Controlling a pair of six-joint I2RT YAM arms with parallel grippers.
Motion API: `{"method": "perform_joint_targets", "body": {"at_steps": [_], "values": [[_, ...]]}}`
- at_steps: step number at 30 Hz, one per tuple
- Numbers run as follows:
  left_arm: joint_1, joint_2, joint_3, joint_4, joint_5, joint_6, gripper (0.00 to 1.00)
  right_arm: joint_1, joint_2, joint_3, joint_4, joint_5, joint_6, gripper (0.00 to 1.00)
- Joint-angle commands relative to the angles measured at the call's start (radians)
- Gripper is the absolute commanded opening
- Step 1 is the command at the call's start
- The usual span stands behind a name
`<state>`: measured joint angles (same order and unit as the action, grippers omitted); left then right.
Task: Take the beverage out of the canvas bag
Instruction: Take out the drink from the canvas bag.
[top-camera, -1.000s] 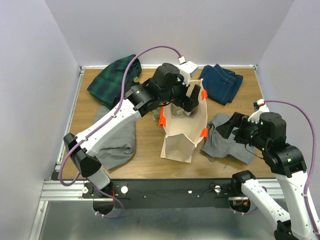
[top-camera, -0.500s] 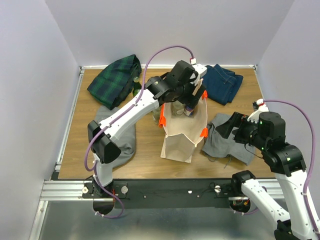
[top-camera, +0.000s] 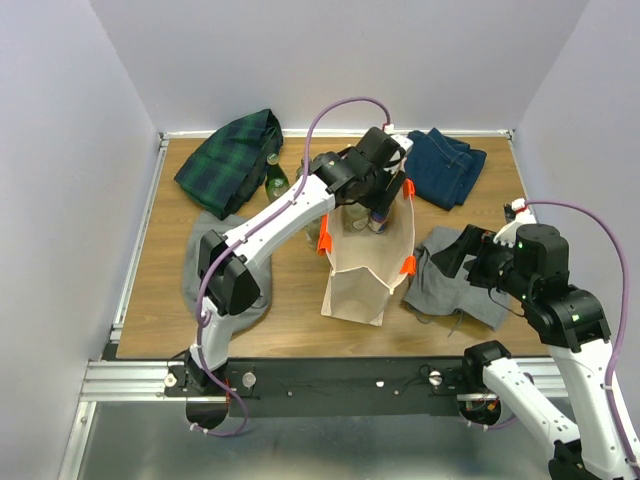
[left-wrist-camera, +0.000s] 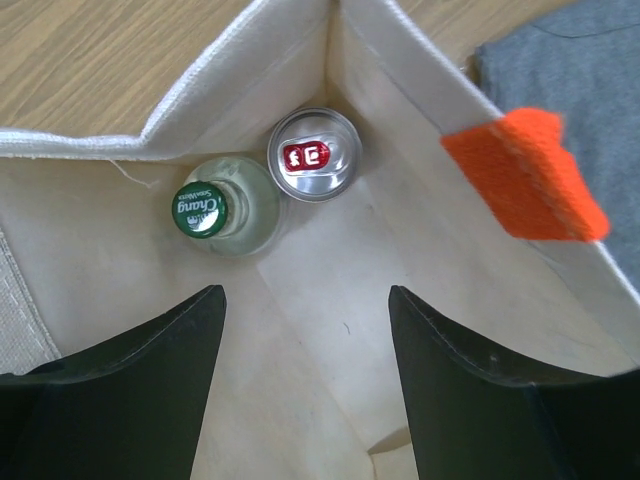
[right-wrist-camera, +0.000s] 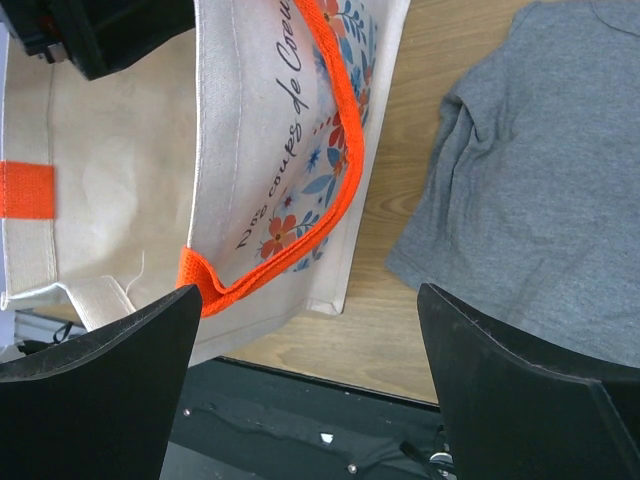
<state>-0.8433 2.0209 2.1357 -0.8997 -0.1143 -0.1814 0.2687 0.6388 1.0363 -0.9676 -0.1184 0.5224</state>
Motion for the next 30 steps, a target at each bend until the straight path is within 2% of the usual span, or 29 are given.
{"method": "perform_joint_targets", "body": {"at_steps": [1, 8, 20, 24, 30], "values": [[0.023, 0.022, 0.023, 0.019, -0.079, -0.038, 0.75, 0.004, -0.013, -0.005, -0.02, 0.036, -0.015, 0.98], [0.03, 0.052, 0.032, 0.027, -0.159, -0.03, 0.74, 0.003, -0.005, -0.002, -0.019, 0.04, -0.015, 0.98], [0.05, 0.071, -0.011, 0.107, -0.142, -0.02, 0.69, 0.004, 0.004, -0.001, -0.013, 0.039, -0.015, 0.98], [0.05, 0.062, -0.045, 0.165, -0.166, -0.004, 0.65, 0.004, 0.005, 0.001, -0.011, 0.034, -0.013, 0.98], [0.05, 0.07, -0.068, 0.189, -0.191, 0.01, 0.65, 0.003, 0.004, -0.001, -0.013, 0.037, -0.015, 0.98]]}}
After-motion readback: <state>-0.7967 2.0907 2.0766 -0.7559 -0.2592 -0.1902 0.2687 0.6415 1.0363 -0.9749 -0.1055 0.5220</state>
